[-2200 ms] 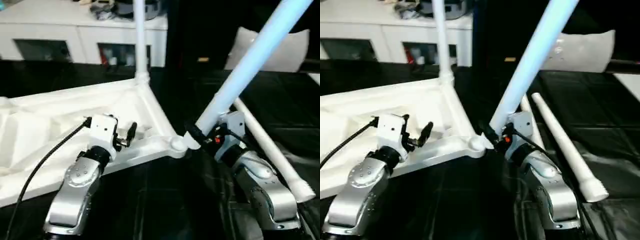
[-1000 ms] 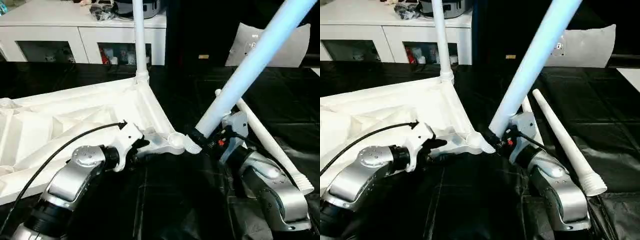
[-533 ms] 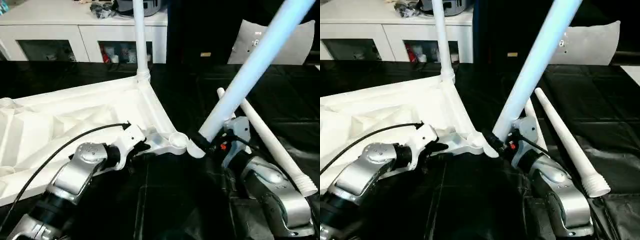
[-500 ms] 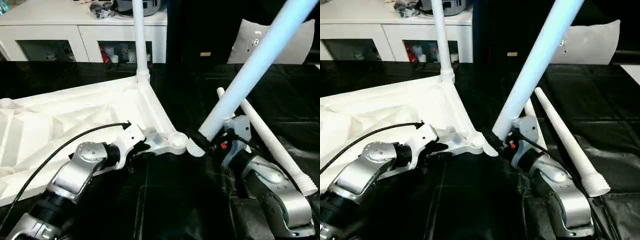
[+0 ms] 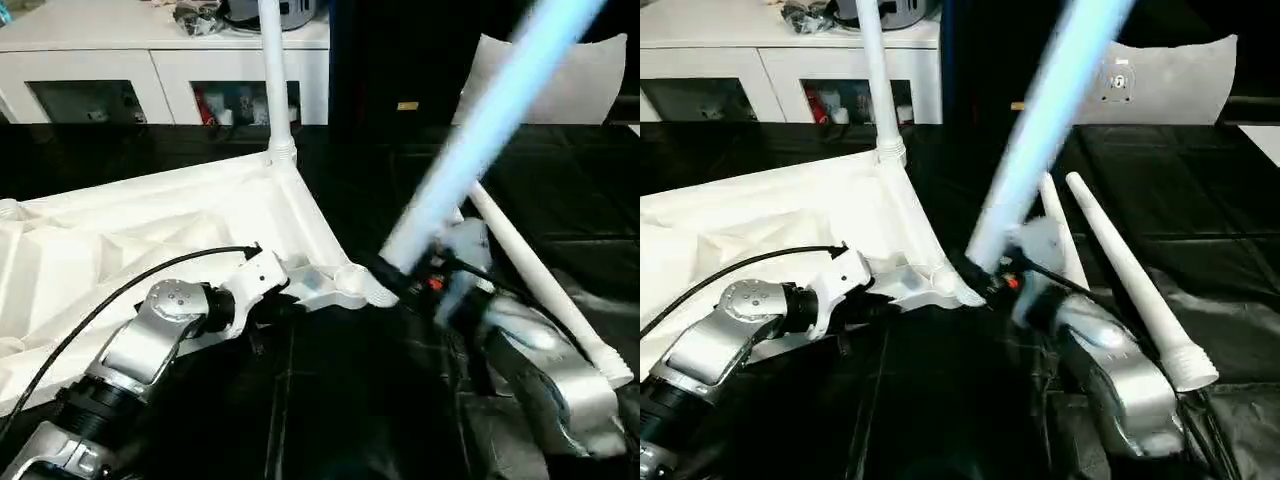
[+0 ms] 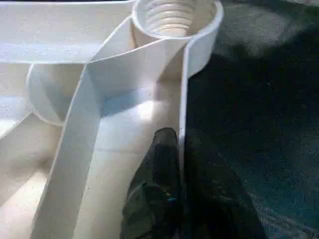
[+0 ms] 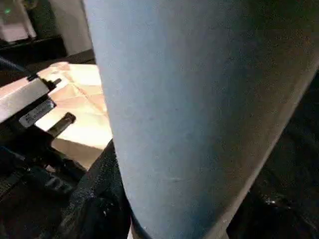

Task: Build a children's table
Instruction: Insert table leg to table base

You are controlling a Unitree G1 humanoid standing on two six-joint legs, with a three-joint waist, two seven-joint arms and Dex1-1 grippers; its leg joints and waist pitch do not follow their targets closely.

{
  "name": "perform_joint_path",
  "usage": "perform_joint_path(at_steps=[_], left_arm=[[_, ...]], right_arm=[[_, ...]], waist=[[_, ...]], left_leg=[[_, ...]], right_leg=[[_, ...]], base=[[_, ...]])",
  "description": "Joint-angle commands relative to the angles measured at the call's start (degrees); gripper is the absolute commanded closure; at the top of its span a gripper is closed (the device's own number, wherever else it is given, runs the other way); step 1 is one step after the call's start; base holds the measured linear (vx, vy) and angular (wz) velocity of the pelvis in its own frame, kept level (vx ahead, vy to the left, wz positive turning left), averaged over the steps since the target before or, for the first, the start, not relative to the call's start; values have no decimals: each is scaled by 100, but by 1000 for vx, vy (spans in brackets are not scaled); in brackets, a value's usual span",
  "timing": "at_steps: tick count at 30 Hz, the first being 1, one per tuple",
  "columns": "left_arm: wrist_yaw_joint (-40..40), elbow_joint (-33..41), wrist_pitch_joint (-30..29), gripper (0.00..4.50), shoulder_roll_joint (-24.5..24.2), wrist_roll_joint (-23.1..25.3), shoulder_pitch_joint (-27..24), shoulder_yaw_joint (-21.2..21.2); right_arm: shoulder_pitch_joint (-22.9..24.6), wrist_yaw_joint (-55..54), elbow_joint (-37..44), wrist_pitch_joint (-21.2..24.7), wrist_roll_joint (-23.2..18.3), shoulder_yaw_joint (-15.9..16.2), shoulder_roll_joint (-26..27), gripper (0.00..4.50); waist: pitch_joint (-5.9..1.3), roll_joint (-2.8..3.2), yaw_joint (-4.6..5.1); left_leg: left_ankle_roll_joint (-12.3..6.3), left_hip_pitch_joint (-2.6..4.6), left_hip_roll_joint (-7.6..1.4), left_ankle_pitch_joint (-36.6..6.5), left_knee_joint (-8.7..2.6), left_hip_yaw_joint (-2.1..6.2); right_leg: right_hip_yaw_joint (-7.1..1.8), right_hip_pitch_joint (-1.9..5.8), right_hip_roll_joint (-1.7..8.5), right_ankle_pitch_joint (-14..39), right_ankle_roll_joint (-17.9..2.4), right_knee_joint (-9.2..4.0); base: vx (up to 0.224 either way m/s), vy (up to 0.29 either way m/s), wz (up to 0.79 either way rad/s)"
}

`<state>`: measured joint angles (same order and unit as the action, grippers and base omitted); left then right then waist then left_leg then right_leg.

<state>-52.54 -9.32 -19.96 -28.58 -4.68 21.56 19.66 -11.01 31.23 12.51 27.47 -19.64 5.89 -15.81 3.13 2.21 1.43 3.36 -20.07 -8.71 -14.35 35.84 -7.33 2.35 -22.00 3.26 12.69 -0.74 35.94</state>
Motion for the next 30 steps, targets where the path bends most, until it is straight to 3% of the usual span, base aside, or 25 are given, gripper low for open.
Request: perform_joint_path(at_steps=[1,2,3,4,8,17,23,26,30], left_arm=[[-174,-59,473,447,-81,67,-35,26],[-228,-54,620,450,-80,54,-42,18],[-347,0,780,450,-99,12,-53,5],[-368,10,793,450,-102,0,-46,-1],[-447,0,733,450,-95,-70,-22,-41],[-1030,82,933,450,-210,-253,-110,-12],[-912,-126,1098,450,-173,-110,-18,-51],[-911,-156,1133,450,-171,-89,-9,-57],[-910,-169,1183,450,-152,-102,-10,-90]], right_arm=[[-233,108,-300,6,107,114,11,258],[-279,127,-371,1,122,140,4,258],[-448,339,-646,-48,100,234,-11,258],[-521,431,-789,-174,170,301,-35,258],[-709,727,-1205,-344,292,488,-110,258],[-1062,1068,-1886,-425,542,740,-239,258],[-994,1294,-1940,-368,581,884,-311,258],[-952,1290,-1971,-326,533,845,-266,258],[-813,1203,-2196,-260,216,521,-23,258]], waist=[[-326,-8,-26],[-337,-60,-22],[-340,-49,-26],[-347,-99,-37],[-343,-84,-75],[-358,-57,-103],[-361,-50,-127],[-358,-56,-138],[-357,-38,-140]], left_leg=[[-367,-64,-340,56,-454,51],[-424,-85,-334,165,-454,56],[-438,-69,-337,206,-450,43],[-506,-80,-334,262,-439,34],[-639,-70,-342,402,-416,9],[-614,-41,-360,371,-413,-17],[-564,-30,-373,319,-411,-59],[-529,-28,-378,256,-418,-64],[-462,-29,-384,150,-427,-67]], right_leg=[[-300,340,455,-4,-1564,-388],[-295,359,458,-167,-1593,-362],[-295,351,455,-236,-1599,-362],[-299,366,472,-325,-1632,-345],[-289,350,481,-427,-1701,-329],[-280,340,465,-355,-1716,-314],[-290,336,460,-360,-1717,-316],[-289,335,461,-283,-1705,-319],[-292,329,463,-189,-1702,-330]], base=[[0,0,0],[0,0,0],[0,0,0],[0,0,0],[0,0,0],[0,0,0],[0,0,0],[0,0,0],[0,0,0]])
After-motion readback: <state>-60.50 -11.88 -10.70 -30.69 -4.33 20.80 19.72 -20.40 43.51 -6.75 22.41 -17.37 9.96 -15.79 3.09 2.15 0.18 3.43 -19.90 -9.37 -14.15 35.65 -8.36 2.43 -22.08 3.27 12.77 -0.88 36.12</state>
